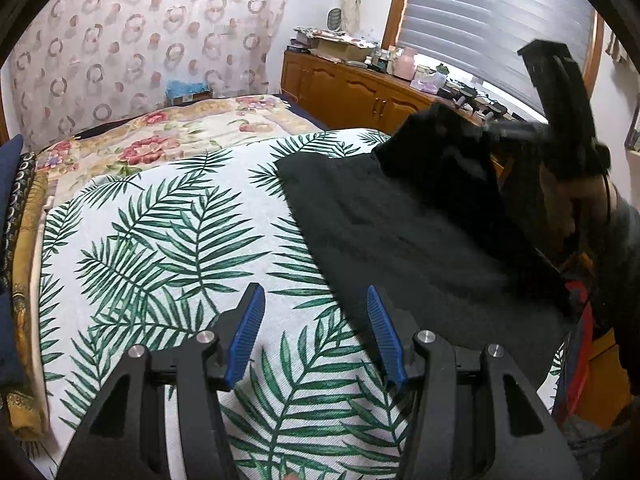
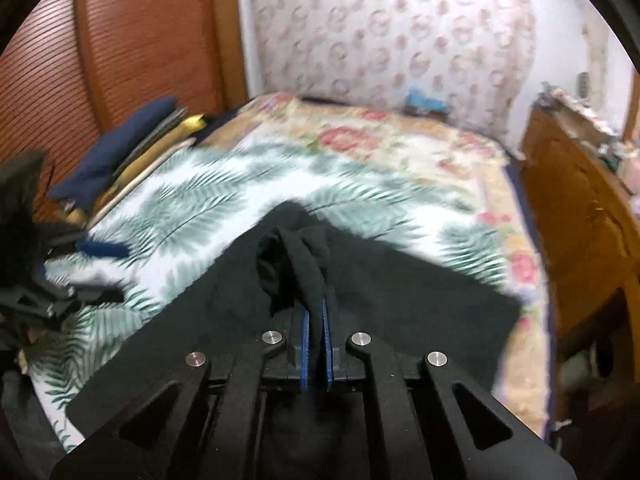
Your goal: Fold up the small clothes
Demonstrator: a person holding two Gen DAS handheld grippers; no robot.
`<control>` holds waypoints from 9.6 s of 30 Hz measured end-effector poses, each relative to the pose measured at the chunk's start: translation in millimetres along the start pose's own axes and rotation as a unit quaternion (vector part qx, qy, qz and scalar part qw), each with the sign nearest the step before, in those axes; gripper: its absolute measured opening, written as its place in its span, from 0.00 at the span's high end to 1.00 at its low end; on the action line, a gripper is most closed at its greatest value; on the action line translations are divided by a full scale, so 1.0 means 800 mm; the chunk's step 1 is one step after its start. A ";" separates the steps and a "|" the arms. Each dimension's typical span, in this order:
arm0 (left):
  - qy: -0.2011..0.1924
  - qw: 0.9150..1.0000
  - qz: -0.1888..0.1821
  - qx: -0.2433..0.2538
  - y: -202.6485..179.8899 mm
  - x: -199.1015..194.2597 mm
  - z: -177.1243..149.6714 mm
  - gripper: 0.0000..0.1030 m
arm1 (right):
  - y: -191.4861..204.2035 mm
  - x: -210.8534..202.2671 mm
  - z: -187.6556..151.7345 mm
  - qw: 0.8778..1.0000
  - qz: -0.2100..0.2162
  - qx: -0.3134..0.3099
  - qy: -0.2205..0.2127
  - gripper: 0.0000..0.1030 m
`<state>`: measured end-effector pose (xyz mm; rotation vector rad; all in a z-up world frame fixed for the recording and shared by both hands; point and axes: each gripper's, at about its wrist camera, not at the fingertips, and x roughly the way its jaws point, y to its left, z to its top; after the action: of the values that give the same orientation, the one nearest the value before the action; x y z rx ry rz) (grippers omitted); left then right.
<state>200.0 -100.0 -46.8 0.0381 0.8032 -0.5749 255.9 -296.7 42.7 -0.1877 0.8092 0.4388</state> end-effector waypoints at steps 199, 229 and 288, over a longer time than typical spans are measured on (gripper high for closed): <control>0.044 0.999 0.015 0.010 0.011 0.139 0.135 0.59 | -0.135 -0.022 0.021 0.995 -0.088 0.031 -0.030 0.61; 0.038 0.999 0.015 -0.021 0.043 0.147 0.134 0.59 | -0.172 -0.021 -0.020 0.986 -0.141 0.089 -0.015 0.43; -0.155 0.983 0.083 -0.051 0.117 -0.121 0.104 0.90 | 0.022 -0.025 0.088 0.996 0.027 -0.021 -0.083 0.83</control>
<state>249.2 4.6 61.0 -0.0763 0.5196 -0.3687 282.2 -264.0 105.8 -0.1669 0.6433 0.5151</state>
